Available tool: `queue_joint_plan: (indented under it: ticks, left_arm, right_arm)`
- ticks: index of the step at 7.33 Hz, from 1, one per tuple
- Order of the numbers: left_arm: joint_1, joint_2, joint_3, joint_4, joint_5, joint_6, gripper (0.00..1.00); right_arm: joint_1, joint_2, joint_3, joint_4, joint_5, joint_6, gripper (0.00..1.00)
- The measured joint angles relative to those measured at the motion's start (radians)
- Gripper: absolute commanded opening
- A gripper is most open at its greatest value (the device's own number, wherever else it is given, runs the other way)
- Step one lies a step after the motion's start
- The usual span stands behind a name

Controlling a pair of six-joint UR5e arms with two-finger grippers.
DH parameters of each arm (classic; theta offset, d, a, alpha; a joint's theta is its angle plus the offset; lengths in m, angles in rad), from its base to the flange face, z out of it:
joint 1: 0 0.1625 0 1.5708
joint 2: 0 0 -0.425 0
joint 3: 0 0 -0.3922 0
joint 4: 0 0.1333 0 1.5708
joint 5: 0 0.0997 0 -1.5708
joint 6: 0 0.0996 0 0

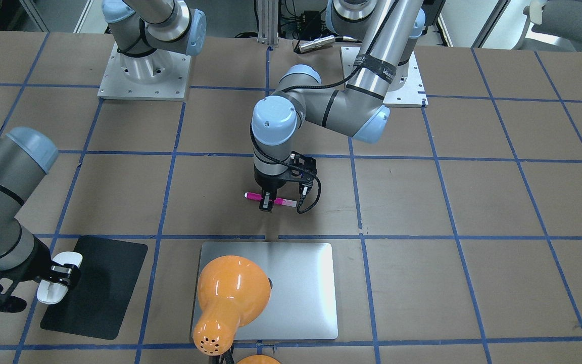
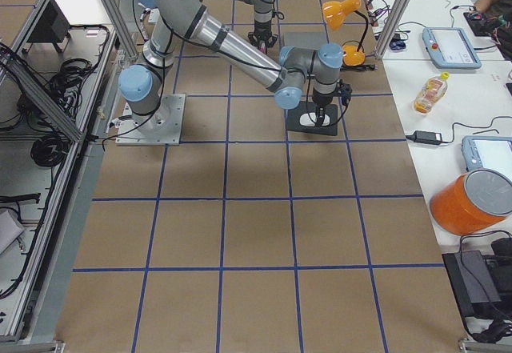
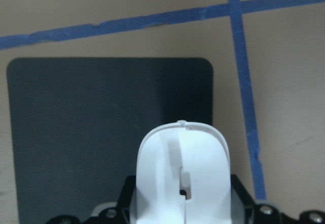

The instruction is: Place pen and mouse around notebook

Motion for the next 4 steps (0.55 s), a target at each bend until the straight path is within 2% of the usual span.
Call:
queue_joint_plan:
  ticks: [1, 2, 3, 4]
  left_arm:
    - [0.018, 0.015, 0.028, -0.018, 0.003, 0.078, 1.0]
    - [0.045, 0.043, 0.077, -0.078, 0.009, 0.206, 1.0]
    - [0.074, 0.075, 0.151, -0.187, 0.013, 0.38, 1.0]
    - [0.102, 0.105, 0.248, -0.342, 0.015, 0.6, 1.0]
  right_arm:
    - [0.029, 0.024, -0.016, -0.006, 0.0, 0.033, 0.43]
    - [0.054, 0.041, -0.026, -0.009, 0.001, 0.052, 0.53]
    - [0.07, 0.051, -0.031, -0.01, 0.001, 0.059, 1.0]
    - [0.076, 0.057, -0.033, -0.012, 0.001, 0.057, 1.0]
